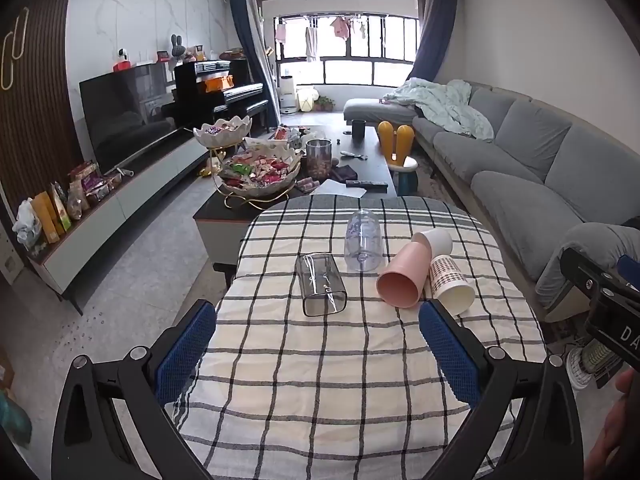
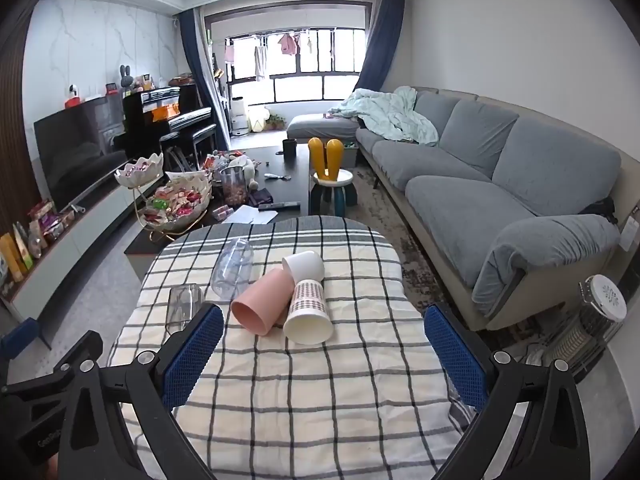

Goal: Flip cup upside down

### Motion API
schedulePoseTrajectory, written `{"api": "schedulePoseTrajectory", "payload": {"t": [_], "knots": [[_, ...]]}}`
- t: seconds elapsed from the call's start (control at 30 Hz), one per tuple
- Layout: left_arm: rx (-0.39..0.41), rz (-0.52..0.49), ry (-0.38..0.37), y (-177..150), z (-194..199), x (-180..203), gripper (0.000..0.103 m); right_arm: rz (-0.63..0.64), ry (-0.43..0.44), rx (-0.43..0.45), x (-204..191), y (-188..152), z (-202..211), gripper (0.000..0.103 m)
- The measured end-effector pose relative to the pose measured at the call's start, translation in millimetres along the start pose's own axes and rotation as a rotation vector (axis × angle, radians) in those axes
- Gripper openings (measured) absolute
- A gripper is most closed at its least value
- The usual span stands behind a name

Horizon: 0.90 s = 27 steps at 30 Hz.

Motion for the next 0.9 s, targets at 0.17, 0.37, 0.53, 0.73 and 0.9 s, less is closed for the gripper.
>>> {"api": "schedulePoseTrajectory", "payload": {"t": [0.17,0.37,0.53,0.73,0.9], "knots": [[-0.004,0.002,-0.002,0.2,-0.8,0.0,0.103,0.003,-0.001,-0.002,0.1,-0.6,0.1,0.101],[-0.004,0.002,-0.004,-0.2,-1.4,-0.3,0.103,0.002,-0.001,-0.003,0.4,-0.8,-0.3,0.101],[-0.006,0.003,-0.007,-3.0,-1.2,-0.9,0.103,0.002,-0.001,-0.004,0.2,-1.1,-0.9,0.101],[-0.008,0.004,-0.008,-3.4,-1.5,-1.1,0.103,0.001,-0.001,-0.005,0.6,-1.2,-1.6,0.101],[-0.011,0.004,-0.009,-5.4,-3.3,-0.4,0.103,0.001,0.0,-0.006,1.0,-1.7,-1.8,0.101]]}}
Point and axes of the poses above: each gripper's, at about its wrist camera, not at the fingertips, and z roughly against the way its jaws point, x to its right, y to its top, the point moved 10 cm from there along -z, roughly the way its jaws point
